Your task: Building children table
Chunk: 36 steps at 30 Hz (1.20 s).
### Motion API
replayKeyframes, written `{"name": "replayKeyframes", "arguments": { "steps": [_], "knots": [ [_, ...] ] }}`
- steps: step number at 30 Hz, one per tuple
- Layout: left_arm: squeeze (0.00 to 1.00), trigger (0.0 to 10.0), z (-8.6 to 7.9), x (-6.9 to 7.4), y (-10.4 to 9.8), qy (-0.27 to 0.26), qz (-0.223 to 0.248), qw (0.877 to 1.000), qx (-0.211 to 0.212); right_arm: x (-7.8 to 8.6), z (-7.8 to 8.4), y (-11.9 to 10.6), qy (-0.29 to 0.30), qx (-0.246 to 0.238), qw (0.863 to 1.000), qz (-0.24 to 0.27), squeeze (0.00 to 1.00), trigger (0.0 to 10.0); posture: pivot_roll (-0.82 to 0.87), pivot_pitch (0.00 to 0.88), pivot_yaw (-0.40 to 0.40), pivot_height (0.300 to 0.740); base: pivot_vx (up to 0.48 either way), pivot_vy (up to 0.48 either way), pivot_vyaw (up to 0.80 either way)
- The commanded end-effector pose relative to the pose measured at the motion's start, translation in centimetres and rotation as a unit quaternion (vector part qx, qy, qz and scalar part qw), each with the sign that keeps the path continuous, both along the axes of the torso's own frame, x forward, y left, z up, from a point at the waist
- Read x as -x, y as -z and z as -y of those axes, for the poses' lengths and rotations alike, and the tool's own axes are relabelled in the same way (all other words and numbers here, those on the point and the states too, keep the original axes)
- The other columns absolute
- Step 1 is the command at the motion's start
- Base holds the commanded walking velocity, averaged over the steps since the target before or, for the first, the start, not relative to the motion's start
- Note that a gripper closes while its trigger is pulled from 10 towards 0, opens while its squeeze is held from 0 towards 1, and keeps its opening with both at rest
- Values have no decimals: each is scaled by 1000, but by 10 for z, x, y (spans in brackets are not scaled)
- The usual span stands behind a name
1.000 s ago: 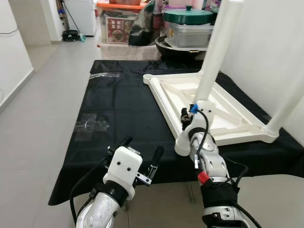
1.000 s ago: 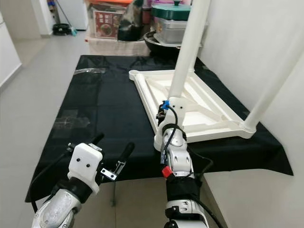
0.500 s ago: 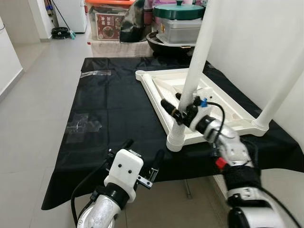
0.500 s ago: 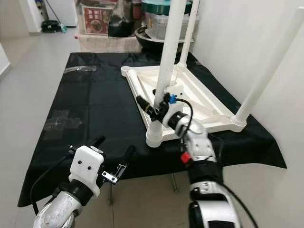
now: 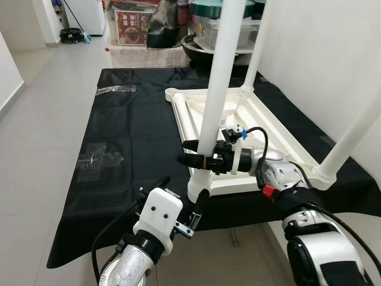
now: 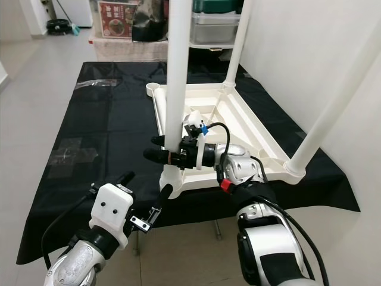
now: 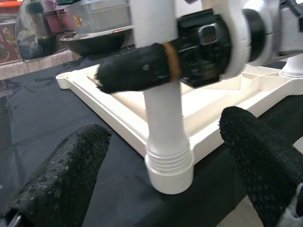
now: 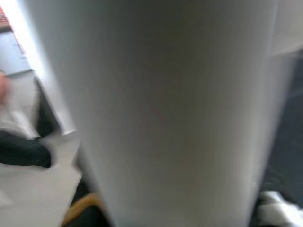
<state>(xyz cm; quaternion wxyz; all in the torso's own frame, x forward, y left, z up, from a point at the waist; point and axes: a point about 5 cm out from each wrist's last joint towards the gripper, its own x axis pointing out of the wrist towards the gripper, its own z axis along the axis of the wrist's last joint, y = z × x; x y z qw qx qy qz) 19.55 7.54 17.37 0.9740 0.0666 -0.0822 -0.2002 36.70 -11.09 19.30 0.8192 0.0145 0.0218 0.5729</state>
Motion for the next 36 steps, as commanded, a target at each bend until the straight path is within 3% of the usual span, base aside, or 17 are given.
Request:
{"name": "replayKeyframes", "arguments": {
  "steps": [1,8,13,14,15,16,17,19,23,24,26,27,32,33,34,35,36],
  "knots": [
    [0,10000,1,1,0,0,-3,1000,-1,-8,0,2,70,-2,998,-1,0,0,147,40,-92,740,0,0,0],
    [0,10000,1,1,1,2,-4,1000,-1,-12,12,9,193,-9,981,7,0,0,142,41,-91,740,0,0,0],
    [0,10000,1,1,1,2,-3,1000,-1,-15,19,20,352,6,936,4,0,0,140,42,-90,740,0,0,0],
    [0,10000,1,1,0,2,-3,1000,-2,-14,26,26,441,15,897,-5,0,0,135,42,-88,740,0,0,0],
    [0,10000,1,1,0,2,-3,1000,-2,-14,26,26,441,15,897,-5,0,0,135,42,-88,740,0,0,0],
    [0,10000,1,0,0,3,-2,1000,-4,0,41,36,606,23,794,-34,0,0,138,44,-88,740,0,0,0],
    [0,10000,1,0,0,3,-2,1000,-4,0,41,36,606,23,794,-34,0,0,138,44,-88,740,0,0,0],
    [0,10000,1,0,0,3,-2,1000,-4,12,37,39,653,16,755,-56,0,0,142,44,-89,740,0,0,0],
    [0,10000,0,0,0,1,-2,1000,-6,12,9,32,619,-21,782,-68,0,0,143,45,-89,740,0,0,0],
    [0,10000,0,0,0,1,-2,1000,-6,10,1,26,595,-40,801,-52,0,10000,141,43,-90,740,0,0,0],
    [0,10000,0,0,1,1,-3,1000,-6,7,-10,17,556,-67,828,-27,0,10000,138,44,-89,740,0,0,0],
    [0,10000,1,0,1,1,-3,1000,-6,6,-13,13,531,-79,844,-8,1000,10000,137,44,-89,740,0,0,0],
    [0,10000,1,0,1,2,-3,1000,-6,3,-13,11,493,-102,864,-2,1000,10000,137,44,-90,740,0,0,0],
    [0,10000,1,0,1,1,-3,1000,-5,3,-12,10,450,-117,885,-6,345,10000,137,41,-89,740,0,0,0],
    [0,10000,1,0,1,1,-2,1000,-5,3,-7,7,415,-114,903,17,0,10000,140,39,-90,740,0,0,0],
    [0,10000,1,0,1,1,-2,1000,-5,3,-7,7,415,-114,903,17,0,10000,140,39,-90,740,0,0,0],
    [0,10000,0,0,1,1,-2,1000,-5,5,-2,4,352,-116,929,17,0,10000,138,37,-88,740,0,0,0]
  ]
}}
